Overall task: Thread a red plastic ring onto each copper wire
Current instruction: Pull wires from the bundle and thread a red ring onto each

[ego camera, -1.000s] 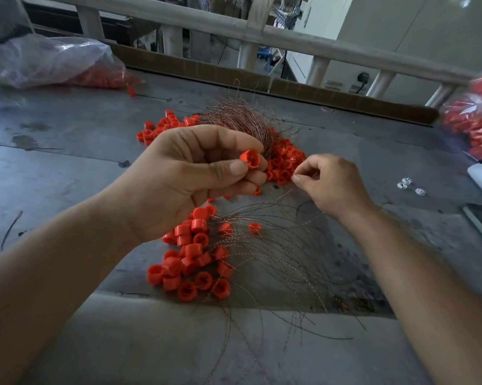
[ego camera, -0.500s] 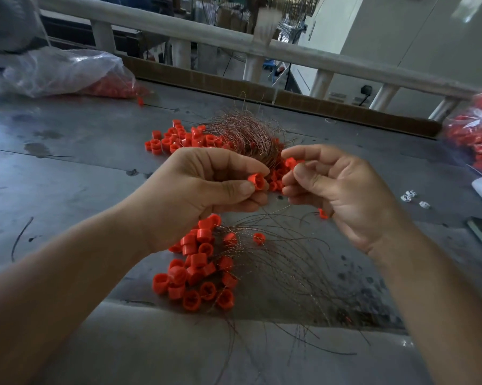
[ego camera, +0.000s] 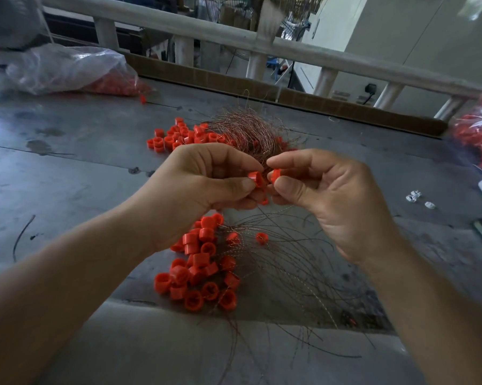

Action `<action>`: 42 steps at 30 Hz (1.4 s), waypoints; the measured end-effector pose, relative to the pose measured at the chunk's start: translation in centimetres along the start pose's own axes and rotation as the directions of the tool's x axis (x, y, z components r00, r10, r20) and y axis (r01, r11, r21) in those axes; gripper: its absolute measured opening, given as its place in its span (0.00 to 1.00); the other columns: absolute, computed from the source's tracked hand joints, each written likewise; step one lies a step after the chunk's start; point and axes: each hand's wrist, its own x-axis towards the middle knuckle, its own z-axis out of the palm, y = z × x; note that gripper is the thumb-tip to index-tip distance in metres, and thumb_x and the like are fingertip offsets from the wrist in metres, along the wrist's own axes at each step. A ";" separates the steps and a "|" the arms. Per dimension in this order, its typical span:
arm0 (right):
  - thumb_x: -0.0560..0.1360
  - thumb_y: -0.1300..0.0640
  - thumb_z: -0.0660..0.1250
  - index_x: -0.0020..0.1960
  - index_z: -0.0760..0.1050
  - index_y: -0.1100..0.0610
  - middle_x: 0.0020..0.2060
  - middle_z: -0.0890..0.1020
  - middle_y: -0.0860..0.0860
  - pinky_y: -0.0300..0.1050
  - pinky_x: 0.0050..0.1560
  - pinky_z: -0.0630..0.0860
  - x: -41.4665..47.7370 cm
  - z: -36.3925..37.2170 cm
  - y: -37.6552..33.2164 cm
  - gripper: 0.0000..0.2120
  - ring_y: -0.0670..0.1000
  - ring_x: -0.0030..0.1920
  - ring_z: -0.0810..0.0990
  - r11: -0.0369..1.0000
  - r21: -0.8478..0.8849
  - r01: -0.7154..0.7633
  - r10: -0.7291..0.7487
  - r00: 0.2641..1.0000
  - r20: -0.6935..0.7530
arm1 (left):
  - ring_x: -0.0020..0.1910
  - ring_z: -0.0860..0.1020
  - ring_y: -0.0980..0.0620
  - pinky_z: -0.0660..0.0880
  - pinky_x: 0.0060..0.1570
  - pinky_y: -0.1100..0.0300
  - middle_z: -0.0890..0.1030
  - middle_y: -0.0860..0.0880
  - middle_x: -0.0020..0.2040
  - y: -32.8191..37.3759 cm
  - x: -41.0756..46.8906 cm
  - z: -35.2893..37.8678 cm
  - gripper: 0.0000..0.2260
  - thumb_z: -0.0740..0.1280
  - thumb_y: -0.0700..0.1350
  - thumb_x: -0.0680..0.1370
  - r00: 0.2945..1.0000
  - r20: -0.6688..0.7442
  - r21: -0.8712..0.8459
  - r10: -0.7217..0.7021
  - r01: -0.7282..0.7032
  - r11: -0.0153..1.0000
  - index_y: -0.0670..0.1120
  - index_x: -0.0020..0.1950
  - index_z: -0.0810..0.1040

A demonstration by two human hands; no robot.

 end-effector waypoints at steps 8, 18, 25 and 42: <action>0.62 0.57 0.70 0.43 0.78 0.48 0.35 0.82 0.41 0.33 0.42 0.77 -0.3 0.8 0.2 0.10 0.43 0.40 0.82 0.973 -0.200 0.116 -0.128 0.991 -0.048 | 0.37 0.83 0.52 0.78 0.38 0.65 0.84 0.46 0.36 0.0 -0.1 0.0 0.10 0.69 0.42 0.60 1.000 0.020 0.068 0.023 -0.025 0.997 0.49 0.40 0.84; 0.63 0.58 0.71 0.43 0.77 0.49 0.39 0.81 0.43 0.35 0.42 0.77 -0.4 1.0 0.7 0.10 0.43 0.40 0.82 0.947 -0.265 0.181 -0.198 0.980 -0.039 | 0.35 0.83 0.53 0.77 0.35 0.67 0.84 0.46 0.35 -0.1 -0.2 0.1 0.08 0.69 0.41 0.61 0.999 -0.003 0.131 0.038 -0.037 0.991 0.47 0.38 0.83; 0.63 0.57 0.71 0.43 0.77 0.47 0.37 0.81 0.41 0.32 0.41 0.76 -0.5 1.1 0.8 0.10 0.42 0.38 0.82 0.936 -0.287 0.203 -0.225 0.973 -0.046 | 0.35 0.83 0.52 0.77 0.35 0.66 0.84 0.45 0.35 -0.1 -0.1 0.1 0.09 0.68 0.42 0.62 1.000 0.012 0.151 0.010 -0.011 0.988 0.47 0.40 0.83; 0.64 0.58 0.72 0.48 0.77 0.54 0.38 0.79 0.42 0.32 0.41 0.76 -0.8 1.0 0.6 0.13 0.42 0.40 0.81 0.862 -0.414 0.291 -0.341 0.939 -0.050 | 0.34 0.83 0.52 0.78 0.34 0.66 0.84 0.45 0.34 0.1 -0.6 0.5 0.10 0.68 0.42 0.62 0.999 0.029 0.135 0.012 -0.016 0.991 0.46 0.42 0.83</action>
